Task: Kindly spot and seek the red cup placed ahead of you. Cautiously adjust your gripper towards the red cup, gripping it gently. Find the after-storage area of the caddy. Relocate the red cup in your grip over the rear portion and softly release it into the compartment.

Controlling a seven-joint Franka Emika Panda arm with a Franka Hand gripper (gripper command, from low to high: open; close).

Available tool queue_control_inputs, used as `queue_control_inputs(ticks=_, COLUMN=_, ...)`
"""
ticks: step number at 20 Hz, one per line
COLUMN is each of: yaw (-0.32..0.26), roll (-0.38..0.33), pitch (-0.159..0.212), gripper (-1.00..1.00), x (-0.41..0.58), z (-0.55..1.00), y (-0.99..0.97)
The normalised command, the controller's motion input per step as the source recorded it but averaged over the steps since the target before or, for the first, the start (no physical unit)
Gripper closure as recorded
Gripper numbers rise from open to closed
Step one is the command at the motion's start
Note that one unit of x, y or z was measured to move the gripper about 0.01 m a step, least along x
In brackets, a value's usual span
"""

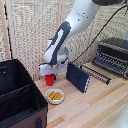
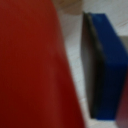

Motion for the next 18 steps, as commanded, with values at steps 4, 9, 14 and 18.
queue_control_inputs(ticks=4, yaw=-0.117, roll=0.017, pitch=0.154, gripper=1.00, x=-0.015, z=0.43, y=0.11)
queue_control_inputs(ticks=9, yaw=-0.070, roll=0.011, pitch=0.192, gripper=1.00, x=0.000, z=0.70, y=0.00)
queue_control_inputs(ticks=14, yaw=-0.077, roll=0.002, pitch=0.169, gripper=1.00, x=0.018, z=0.78, y=0.00)
queue_control_inputs(ticks=18, yaw=-0.060, roll=0.000, pitch=0.153, gripper=1.00, x=0.134, z=0.80, y=0.05)
